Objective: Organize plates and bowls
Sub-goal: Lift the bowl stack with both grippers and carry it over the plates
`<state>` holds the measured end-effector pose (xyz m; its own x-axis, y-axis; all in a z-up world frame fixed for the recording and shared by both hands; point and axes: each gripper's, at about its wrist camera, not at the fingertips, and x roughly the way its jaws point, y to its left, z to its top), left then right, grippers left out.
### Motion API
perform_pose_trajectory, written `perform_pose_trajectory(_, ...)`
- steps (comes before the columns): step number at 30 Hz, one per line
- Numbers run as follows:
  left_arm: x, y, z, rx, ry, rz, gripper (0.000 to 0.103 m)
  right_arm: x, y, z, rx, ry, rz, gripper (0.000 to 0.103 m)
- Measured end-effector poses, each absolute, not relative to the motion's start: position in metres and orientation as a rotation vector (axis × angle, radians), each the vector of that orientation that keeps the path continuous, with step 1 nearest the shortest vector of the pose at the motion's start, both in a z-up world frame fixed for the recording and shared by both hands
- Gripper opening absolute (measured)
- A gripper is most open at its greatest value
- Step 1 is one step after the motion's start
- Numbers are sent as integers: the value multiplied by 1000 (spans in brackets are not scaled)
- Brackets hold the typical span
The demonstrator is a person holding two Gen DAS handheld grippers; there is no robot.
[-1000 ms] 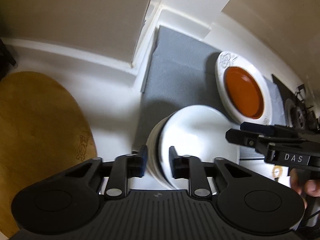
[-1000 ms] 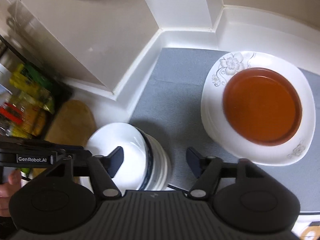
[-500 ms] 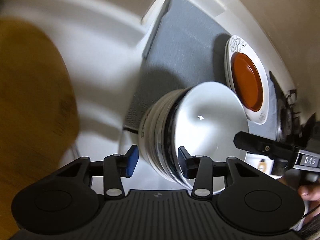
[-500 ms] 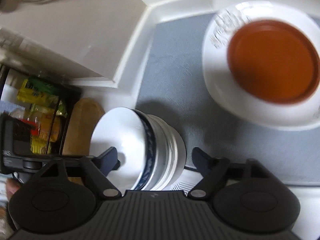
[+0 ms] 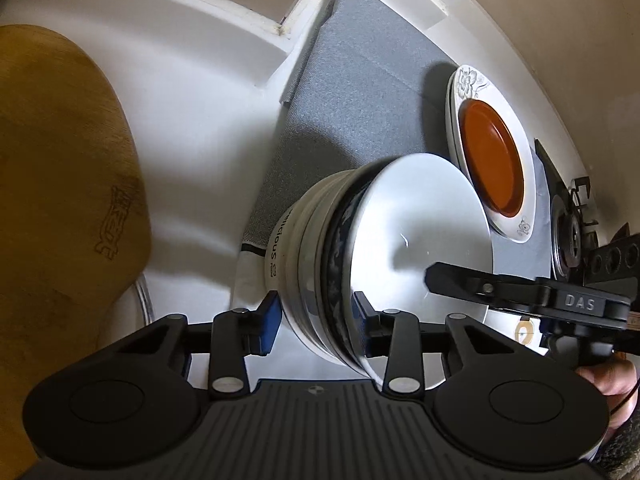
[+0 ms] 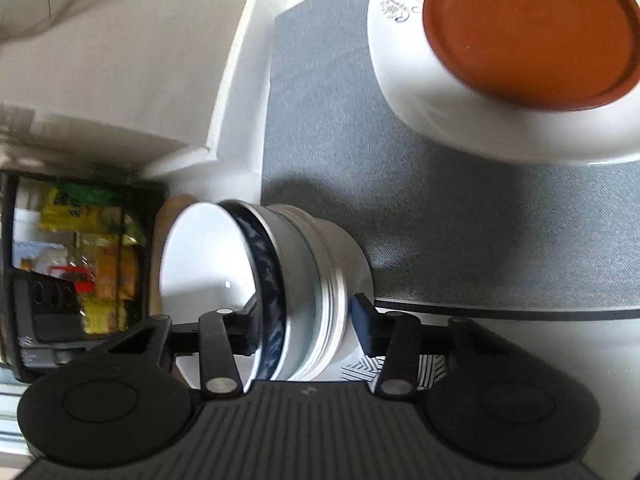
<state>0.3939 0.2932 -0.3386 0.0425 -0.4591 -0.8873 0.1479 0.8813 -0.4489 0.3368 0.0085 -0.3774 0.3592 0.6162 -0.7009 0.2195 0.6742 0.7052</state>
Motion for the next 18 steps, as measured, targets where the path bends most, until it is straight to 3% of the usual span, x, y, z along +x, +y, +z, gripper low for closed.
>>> perform_pose_trajectory(18,397,276,-307,-208,1421,-466,41,332,-7,-351,877,1155,316,46)
